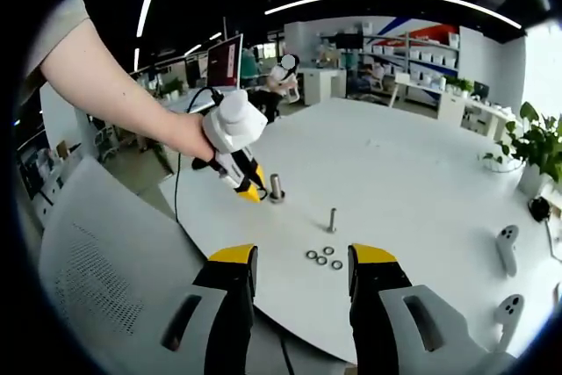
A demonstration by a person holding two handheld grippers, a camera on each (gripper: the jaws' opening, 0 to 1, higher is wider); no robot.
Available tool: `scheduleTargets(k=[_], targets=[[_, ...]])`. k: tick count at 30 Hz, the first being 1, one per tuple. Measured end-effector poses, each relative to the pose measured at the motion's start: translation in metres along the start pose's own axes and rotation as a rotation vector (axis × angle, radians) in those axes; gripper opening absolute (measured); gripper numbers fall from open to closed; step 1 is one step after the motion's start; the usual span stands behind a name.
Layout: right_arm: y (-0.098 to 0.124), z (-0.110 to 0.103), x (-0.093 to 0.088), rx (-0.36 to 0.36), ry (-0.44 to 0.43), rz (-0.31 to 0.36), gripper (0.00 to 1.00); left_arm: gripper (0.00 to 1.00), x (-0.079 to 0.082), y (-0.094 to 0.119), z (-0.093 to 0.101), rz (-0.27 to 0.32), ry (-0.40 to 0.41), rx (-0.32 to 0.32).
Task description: Place the washer onto the threaded stud by aligning its center hole with the stud, sliding it down to the base, and recovering from edge contact or off-axis alignment until the washer reaches the visible bottom stop.
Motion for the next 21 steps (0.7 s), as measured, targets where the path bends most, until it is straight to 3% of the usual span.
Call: scheduleTargets(k=[11, 21], targets=[[0.000, 0.000, 0.001, 0.002, 0.000, 0.005, 0.43, 0.19, 0.019, 0.013, -0.013, 0.045, -0.023, 0.026], [0.000, -0.001, 0.001, 0.005, 0.000, 0.004, 0.43, 0.19, 0.024, 0.008, -0.026, 0.030, -0.008, 0.039]])
Point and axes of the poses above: the point that each gripper's makers call its tool centre point, and the gripper's own axes: y roughly backward along the fingers, z roughly to its right, x roughly out of its top, the point moved 2 cm from there along y, roughly backward along the fingers, and after that the axes turned 2 degrees about -z, right-handed, at the moved point
